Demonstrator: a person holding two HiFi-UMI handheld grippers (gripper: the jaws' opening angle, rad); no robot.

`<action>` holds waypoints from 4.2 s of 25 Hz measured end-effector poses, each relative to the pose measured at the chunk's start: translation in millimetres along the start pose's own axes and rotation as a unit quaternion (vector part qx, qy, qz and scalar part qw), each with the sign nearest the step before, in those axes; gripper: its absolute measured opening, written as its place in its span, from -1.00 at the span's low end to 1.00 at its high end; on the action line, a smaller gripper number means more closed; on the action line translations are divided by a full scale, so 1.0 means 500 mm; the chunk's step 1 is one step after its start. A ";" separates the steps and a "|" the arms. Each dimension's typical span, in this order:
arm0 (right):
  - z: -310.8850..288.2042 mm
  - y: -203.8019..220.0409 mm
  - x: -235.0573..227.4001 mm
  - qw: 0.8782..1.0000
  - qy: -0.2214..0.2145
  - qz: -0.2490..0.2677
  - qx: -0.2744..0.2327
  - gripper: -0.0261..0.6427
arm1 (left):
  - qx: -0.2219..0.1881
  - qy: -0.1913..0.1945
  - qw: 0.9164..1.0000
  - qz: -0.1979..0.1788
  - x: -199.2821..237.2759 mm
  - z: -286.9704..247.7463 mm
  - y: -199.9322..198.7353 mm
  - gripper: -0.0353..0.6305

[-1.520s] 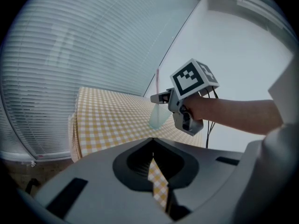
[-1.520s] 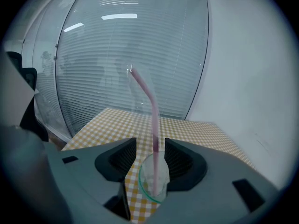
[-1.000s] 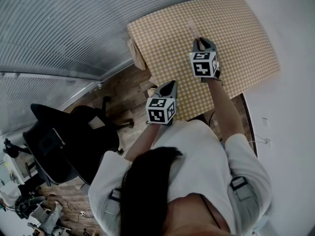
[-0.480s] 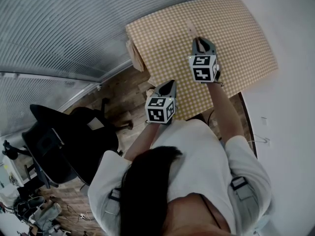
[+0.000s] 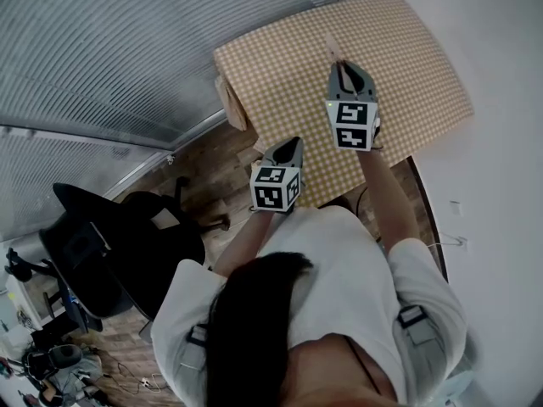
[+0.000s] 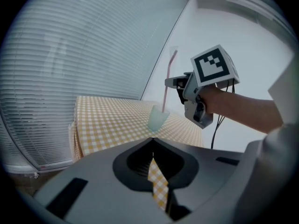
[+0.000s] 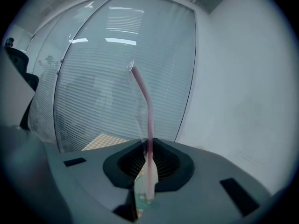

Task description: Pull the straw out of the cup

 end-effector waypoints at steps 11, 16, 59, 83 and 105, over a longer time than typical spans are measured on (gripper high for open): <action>0.083 -0.051 -0.010 0.999 0.002 -0.021 -0.038 -0.76 | -0.015 0.007 0.999 -0.028 -0.018 0.017 -0.018 -0.87; 0.120 -0.038 -0.010 0.999 -0.001 -0.029 -0.035 -0.76 | -0.016 0.009 0.999 -0.036 -0.028 0.025 -0.014 -0.87; 0.191 0.226 0.110 0.960 -0.131 0.100 0.225 -0.76 | -0.019 0.012 1.000 -0.021 -0.042 0.032 0.000 -0.87; 0.140 0.325 0.186 0.931 -0.183 0.102 0.298 -0.76 | -0.015 -0.021 1.000 0.000 -0.007 0.055 0.017 -0.87; 0.139 0.362 0.213 0.909 -0.253 0.036 0.329 -0.56 | -0.005 -0.036 0.999 0.017 0.006 0.028 0.013 -0.87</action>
Point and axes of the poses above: the fingertips, and each gripper's own axes: z backward along the fingers, x to its left, y out of its underside, the point moved 6 cm from there along z, backward along the fingers, and after that the axes turned 3 degrees about -z, right-handed, at the moved point
